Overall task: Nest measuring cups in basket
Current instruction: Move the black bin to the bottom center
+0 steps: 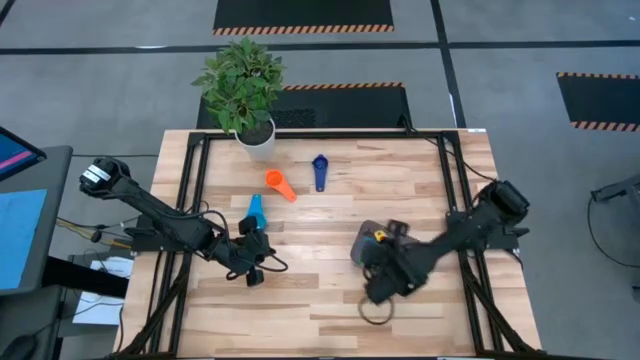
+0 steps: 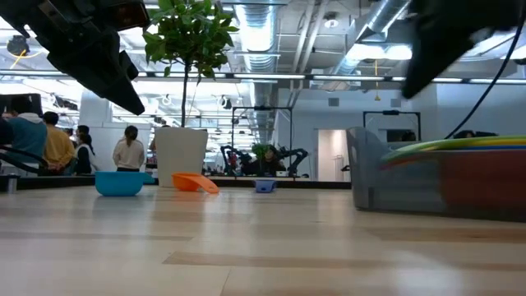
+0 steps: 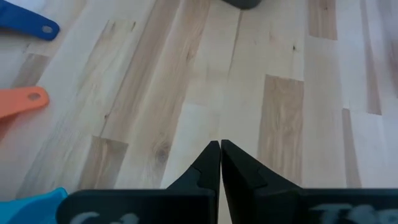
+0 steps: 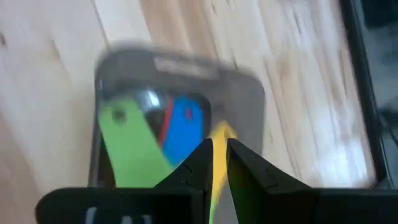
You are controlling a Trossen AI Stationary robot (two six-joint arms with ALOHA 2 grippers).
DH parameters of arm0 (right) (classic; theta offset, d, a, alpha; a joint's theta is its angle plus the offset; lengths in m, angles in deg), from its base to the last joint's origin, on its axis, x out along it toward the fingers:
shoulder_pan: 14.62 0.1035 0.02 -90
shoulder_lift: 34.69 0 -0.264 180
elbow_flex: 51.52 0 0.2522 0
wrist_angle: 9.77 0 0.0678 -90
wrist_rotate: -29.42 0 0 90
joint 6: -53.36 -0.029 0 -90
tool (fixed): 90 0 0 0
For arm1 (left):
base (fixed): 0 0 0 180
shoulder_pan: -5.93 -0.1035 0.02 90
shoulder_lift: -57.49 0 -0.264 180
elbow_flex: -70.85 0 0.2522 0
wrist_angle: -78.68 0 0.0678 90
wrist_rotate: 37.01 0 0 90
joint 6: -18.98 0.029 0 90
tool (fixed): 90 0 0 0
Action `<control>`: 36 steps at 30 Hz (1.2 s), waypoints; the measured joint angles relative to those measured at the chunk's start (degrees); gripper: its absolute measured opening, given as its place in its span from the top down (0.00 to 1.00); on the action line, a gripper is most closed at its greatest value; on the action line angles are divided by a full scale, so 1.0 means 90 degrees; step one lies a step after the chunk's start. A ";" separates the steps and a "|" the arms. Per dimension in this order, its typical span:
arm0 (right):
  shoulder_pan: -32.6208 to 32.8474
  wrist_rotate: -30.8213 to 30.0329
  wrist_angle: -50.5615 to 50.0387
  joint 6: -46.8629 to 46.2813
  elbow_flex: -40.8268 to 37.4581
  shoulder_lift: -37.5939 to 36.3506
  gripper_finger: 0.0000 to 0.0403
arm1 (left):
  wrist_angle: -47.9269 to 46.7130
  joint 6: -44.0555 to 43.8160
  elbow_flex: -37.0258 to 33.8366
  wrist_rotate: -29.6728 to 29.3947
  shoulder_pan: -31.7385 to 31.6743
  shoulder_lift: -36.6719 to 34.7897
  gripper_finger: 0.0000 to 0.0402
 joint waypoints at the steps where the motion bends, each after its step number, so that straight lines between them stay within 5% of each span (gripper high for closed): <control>1: -0.0148 0.0026 0.0337 0.0308 -0.0041 0.0017 0.83 | 0.0000 0.0002 0.0000 -0.0053 0.0000 -0.0002 1.00; 11: -0.0786 0.0899 0.2036 0.1620 -0.0360 0.0101 0.83 | -0.0003 0.0005 0.0000 -0.0100 0.0000 -0.0001 1.00; 36: -0.0550 0.1938 0.3737 0.2059 -0.0364 0.0687 0.83 | 0.0110 0.0185 0.0000 -0.0100 0.0000 0.0000 1.00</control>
